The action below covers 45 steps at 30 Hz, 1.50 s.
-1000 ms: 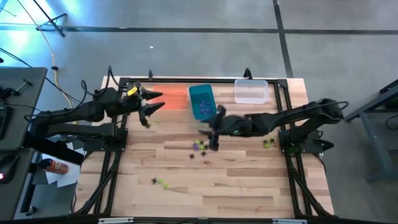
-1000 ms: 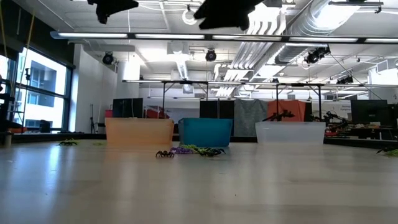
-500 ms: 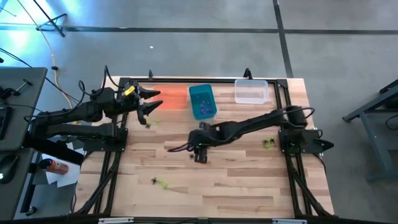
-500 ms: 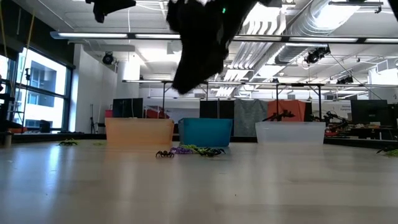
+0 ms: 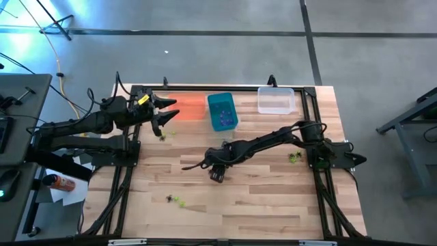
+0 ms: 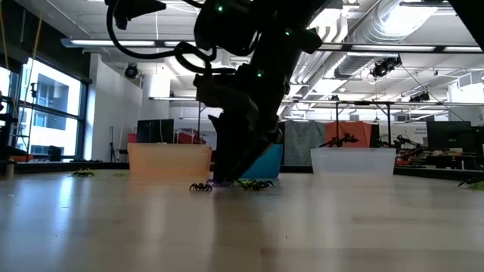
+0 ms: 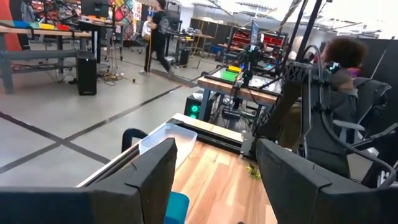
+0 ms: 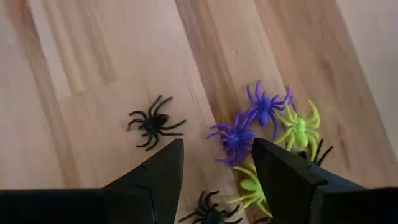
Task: Sort Halloween decoration
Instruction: Put the purple spider toy into the blue bin
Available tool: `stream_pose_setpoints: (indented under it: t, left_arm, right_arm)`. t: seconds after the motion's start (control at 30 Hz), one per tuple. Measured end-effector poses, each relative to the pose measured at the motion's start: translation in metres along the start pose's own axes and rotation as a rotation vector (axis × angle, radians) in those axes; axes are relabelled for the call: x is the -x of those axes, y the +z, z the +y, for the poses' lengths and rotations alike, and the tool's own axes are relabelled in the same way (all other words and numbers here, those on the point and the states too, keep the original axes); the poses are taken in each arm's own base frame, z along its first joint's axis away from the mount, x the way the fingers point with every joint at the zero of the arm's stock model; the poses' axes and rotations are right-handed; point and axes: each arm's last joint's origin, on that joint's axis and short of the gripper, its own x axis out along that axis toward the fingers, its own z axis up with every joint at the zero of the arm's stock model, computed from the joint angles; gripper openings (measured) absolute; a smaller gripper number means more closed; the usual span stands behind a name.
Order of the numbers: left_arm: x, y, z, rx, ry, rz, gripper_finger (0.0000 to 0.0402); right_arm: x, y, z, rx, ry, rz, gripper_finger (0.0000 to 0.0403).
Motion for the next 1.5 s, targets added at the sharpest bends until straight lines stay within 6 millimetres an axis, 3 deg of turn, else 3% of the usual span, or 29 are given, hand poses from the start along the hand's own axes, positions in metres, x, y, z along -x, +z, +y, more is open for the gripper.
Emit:
stream_pose_setpoints:
  t: [0.23,0.53,0.77,1.33,1.5]
  left_arm:
    - [-0.005,-0.003,0.0,0.004,0.004,0.023,0.0211]
    - [-0.008,-0.008,0.0,0.027,0.014,0.07,0.0211]
    - [-0.008,-0.009,0.0,0.024,0.016,0.083,0.0211]
    - [-0.008,-0.011,0.001,0.039,0.02,0.099,0.0211]
    - [-0.008,-0.012,0.001,0.037,0.023,0.113,0.0211]
  right_arm:
    - [0.0,0.0,0.0,0.007,-0.031,-0.008,0.0193]
    - [0.014,0.015,0.003,0.124,-0.054,-0.032,0.0193]
    - [0.009,0.012,-0.005,0.142,-0.066,0.02,0.0193]
    - [-0.008,0.01,-0.003,0.224,-0.003,0.037,0.0192]
    - [-0.008,0.01,-0.003,0.226,-0.022,0.032,0.0162]
